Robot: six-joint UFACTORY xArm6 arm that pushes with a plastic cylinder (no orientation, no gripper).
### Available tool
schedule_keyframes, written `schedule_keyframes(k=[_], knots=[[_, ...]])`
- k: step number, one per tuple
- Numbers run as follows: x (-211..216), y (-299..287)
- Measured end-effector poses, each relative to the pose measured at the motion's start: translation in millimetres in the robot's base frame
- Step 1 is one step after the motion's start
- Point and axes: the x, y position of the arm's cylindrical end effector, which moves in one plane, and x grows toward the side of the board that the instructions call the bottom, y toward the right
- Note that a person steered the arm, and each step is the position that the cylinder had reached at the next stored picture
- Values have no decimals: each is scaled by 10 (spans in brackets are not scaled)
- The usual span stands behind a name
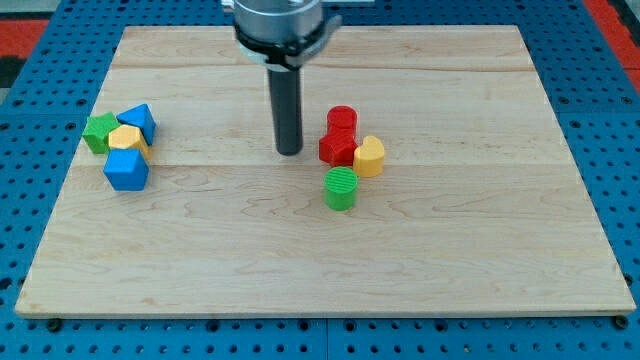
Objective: Point your arm on top of the red circle
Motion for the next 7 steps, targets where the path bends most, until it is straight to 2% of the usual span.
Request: schedule_keyframes(k=[1, 7], knots=[[-205, -143], [-1157, -145]])
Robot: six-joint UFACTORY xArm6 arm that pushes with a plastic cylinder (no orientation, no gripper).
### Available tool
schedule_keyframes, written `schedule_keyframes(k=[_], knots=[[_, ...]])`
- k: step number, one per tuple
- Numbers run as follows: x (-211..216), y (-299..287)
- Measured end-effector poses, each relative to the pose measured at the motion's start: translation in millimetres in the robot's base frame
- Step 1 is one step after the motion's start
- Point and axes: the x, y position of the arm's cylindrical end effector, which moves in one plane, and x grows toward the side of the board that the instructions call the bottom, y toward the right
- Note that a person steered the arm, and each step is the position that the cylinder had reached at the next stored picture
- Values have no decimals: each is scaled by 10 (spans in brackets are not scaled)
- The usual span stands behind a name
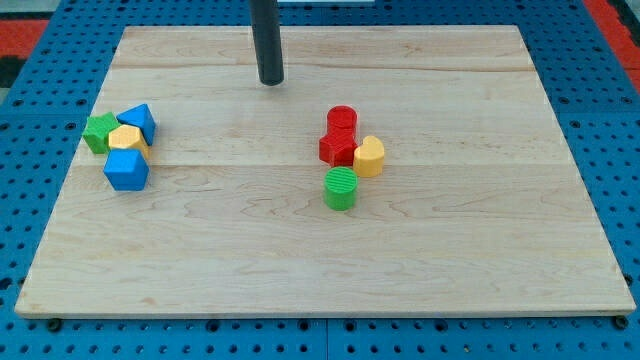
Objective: Point your arm on top of the red circle
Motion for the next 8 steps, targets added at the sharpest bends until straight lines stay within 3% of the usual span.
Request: schedule_keyframes(k=[5, 7, 8], knots=[[-174, 27], [581, 783], [919, 798]])
